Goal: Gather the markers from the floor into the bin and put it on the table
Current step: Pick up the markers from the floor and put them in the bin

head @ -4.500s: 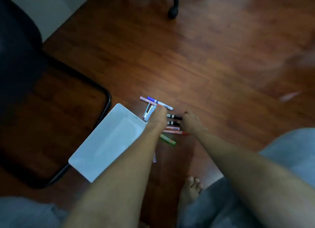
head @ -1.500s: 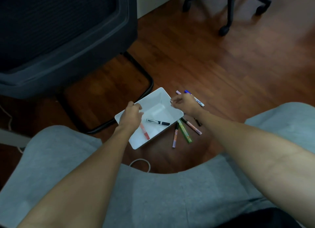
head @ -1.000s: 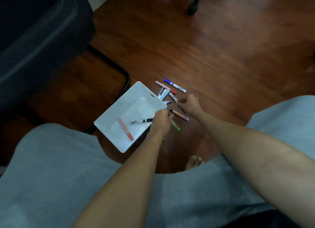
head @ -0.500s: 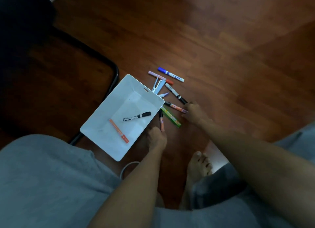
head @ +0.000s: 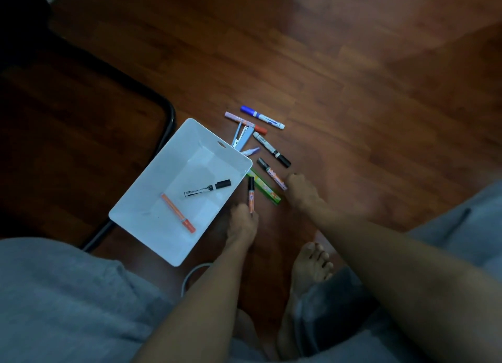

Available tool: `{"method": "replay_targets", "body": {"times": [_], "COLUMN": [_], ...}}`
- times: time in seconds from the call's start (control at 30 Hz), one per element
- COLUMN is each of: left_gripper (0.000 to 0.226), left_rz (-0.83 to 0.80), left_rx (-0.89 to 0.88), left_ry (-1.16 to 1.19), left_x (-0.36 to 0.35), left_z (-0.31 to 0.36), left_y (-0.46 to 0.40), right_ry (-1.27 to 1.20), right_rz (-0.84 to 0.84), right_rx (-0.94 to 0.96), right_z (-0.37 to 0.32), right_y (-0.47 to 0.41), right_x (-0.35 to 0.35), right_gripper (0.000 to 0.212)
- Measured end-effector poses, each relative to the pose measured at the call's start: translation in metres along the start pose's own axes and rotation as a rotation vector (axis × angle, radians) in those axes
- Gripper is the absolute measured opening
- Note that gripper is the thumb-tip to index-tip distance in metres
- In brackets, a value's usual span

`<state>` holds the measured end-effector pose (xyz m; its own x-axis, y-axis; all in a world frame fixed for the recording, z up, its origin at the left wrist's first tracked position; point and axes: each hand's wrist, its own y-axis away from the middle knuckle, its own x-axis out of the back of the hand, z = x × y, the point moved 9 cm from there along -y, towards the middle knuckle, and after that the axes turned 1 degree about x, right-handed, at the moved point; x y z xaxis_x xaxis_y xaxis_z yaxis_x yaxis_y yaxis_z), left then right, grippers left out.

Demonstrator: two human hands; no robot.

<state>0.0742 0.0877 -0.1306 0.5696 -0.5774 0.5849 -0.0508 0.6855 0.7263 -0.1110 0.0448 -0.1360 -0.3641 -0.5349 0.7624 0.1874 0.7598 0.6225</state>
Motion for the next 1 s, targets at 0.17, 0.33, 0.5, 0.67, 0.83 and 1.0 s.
{"method": "replay_targets", "body": {"times": [0.17,0.33,0.5,0.67,0.83,1.0], "left_gripper": [0.031,0.029,0.028,0.024,0.023,0.027], "left_rz": [0.032,0.065,0.189,0.338,0.438,0.493], "left_rx": [-0.058,-0.21,-0.309,-0.277,-0.177,0.017], "left_ry": [0.052,0.122,0.225,0.324,0.323,0.311], "left_x": [0.012,0.034,0.076,0.126,0.165,0.183], "left_z": [0.019,0.066,0.099,0.097,0.062,0.008], "left_y": [0.011,0.029,0.052,0.072,0.075,0.077], "right_ry": [-0.17,-0.36,-0.416,-0.465,-0.429,-0.391], "right_rz": [0.03,0.139,0.217,0.246,0.221,0.197], "right_rx": [-0.077,-0.136,-0.091,0.029,0.2,0.34], "right_z": [0.006,0.015,0.004,-0.033,-0.091,-0.141], "right_y": [0.008,0.015,0.029,0.046,0.065,0.086], "right_x": [0.013,0.063,0.114,0.137,0.141,0.131], "right_gripper": [0.025,0.035,0.029,0.035,0.024,0.019]}}
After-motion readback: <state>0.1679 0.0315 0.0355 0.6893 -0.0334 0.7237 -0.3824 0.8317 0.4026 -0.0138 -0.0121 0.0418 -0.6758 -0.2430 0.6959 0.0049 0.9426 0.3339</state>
